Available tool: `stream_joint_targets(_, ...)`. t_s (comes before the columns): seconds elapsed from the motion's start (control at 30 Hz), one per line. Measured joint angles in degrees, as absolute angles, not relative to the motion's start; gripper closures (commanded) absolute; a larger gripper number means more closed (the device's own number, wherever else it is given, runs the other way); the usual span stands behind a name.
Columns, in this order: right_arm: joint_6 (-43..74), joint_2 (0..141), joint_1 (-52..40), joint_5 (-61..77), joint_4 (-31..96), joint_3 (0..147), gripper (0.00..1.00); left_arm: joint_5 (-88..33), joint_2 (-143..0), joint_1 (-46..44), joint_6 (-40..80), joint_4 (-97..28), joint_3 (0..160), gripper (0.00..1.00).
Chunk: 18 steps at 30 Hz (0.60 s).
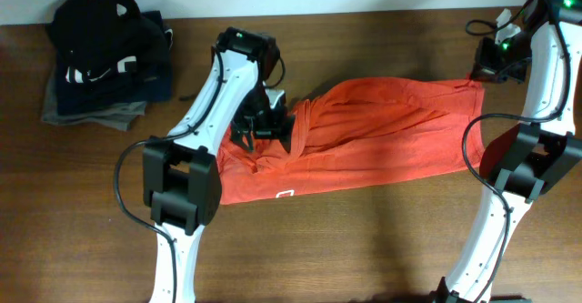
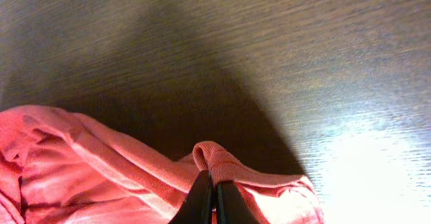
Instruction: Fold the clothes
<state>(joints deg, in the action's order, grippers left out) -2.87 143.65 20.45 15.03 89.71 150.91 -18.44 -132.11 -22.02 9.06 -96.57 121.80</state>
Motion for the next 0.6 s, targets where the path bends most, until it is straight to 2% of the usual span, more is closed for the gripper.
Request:
stream_joint_targets(0.27, -2.8, 143.7, 20.5, 15.0, 88.4, 150.9, 0.96, -21.7, -132.1, -22.0, 11.6, -96.1, 113.9, 0.23)
stream_joint_targets(0.43, -2.8, 143.7, 20.5, 15.0, 88.2, 150.9, 0.96, -22.0, -132.1, -22.0, 13.3, -90.4, 113.5, 0.24)
stream_joint_targets(0.5, -2.7, 143.7, 20.4, 15.0, 88.2, 150.9, 0.96, -22.1, -132.1, -22.0, 14.0, -88.4, 113.5, 0.28)
stream_joint_targets(0.6, -2.7, 143.7, 20.5, 15.1, 88.2, 150.9, 0.96, -22.1, -132.1, -22.0, 14.6, -86.7, 113.5, 0.5)
